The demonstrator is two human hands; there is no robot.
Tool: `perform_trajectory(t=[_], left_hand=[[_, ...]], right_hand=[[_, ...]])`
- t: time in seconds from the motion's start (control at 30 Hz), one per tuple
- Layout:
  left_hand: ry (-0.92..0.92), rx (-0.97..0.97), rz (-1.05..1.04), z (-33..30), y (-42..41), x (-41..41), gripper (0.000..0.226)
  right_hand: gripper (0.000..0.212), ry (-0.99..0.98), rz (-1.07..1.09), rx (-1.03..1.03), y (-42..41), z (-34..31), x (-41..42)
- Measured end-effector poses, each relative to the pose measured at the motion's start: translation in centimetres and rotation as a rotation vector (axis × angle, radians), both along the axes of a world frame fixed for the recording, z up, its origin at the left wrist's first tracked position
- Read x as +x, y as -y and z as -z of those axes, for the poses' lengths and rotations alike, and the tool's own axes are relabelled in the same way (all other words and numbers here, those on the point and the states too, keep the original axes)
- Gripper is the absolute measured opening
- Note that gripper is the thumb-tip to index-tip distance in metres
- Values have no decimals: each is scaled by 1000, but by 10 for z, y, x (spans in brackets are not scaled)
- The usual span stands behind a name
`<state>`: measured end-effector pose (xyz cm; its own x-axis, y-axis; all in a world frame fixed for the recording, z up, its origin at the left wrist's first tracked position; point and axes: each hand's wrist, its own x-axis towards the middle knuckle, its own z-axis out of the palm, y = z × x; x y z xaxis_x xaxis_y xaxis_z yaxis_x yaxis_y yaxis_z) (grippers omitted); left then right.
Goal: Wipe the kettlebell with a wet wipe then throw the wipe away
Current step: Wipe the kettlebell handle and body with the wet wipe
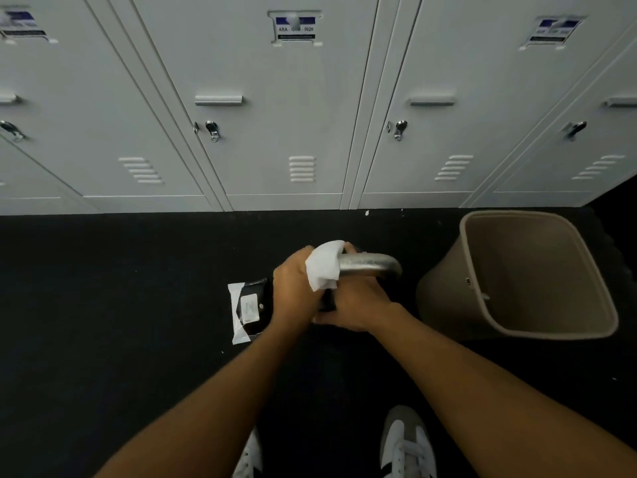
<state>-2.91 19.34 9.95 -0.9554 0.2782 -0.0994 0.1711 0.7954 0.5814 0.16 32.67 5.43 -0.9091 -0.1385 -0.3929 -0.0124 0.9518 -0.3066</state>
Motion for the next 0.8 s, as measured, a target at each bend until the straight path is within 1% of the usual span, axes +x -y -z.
perform_trajectory(t=[0.03, 0.07, 0.1, 0.13, 0.17, 0.2, 0.27, 0.3, 0.33, 0.37, 0.4, 0.43, 0.47, 0.5, 0.53, 0.57, 0.63, 0.67, 0.7, 0.73, 0.77, 0.8], left_hand=[[-11, 89, -75, 2, -1, 3, 27], [23, 178, -61, 3, 2, -1, 29], [117, 269, 27, 2, 8, -9, 31], [240, 328, 161, 0, 15, -20, 31], [350, 302, 289, -1, 22, -33, 31], [423, 206, 387, -6, 26, -46, 36], [511, 49, 456, -12, 27, -63, 49], [502, 30, 454, -14, 25, -64, 47], [438, 22, 437, -17, 21, -57, 40], [321, 14, 399, -16, 16, -46, 33], [159, 14, 317, -13, 11, -30, 31], [15, 61, 214, -11, 8, -14, 33], [-74, 108, 132, -7, 8, -6, 33], [-115, 106, 111, -5, 8, -4, 31], [-94, 54, 175, -8, 9, -10, 32], [7, 29, 283, -11, 11, -22, 32], [322, 11, 490, -26, 10, -48, 28], [437, -18, 562, -36, 8, -55, 30], [491, -53, 605, -41, 6, -60, 31], [483, -62, 624, -40, 4, -63, 31], [427, -64, 636, -39, 2, -63, 28], [295, -88, 624, -35, 1, -58, 25]], right_hand=[[117, -5, -13, 6, -1, 0, -1], [117, -6, -9, -5, -2, -2, -1], [118, -11, 1, -26, -3, -5, 0], [119, -1, 14, -48, -3, -7, 1], [121, 5, 20, -69, -3, -8, 2], [121, 11, 25, -81, -4, -5, 3], [120, 5, 24, -91, -6, -5, 4], [121, -2, 21, -93, -6, -4, 2], [123, 6, 29, -84, -6, -2, 2], [125, 11, 37, -77, -5, -1, 2], [123, 19, 52, -76, -3, 1, 2], [120, 26, 59, -73, -2, 6, 2], [118, 36, 67, -62, -1, 11, 1], [120, 30, 64, -46, 0, 14, 1], [123, 19, 62, -37, 0, 16, 1], [127, 3, 66, -46, -1, 13, 2], [125, -12, 86, -76, -3, 0, 3], [122, -18, 79, -70, -4, -7, 5], [123, -17, 60, -53, -5, -13, 6], [125, -19, 33, -54, -6, -11, 4], [127, -5, 27, -57, -7, -6, 2], [129, 1, 43, -66, -6, -2, 1]])
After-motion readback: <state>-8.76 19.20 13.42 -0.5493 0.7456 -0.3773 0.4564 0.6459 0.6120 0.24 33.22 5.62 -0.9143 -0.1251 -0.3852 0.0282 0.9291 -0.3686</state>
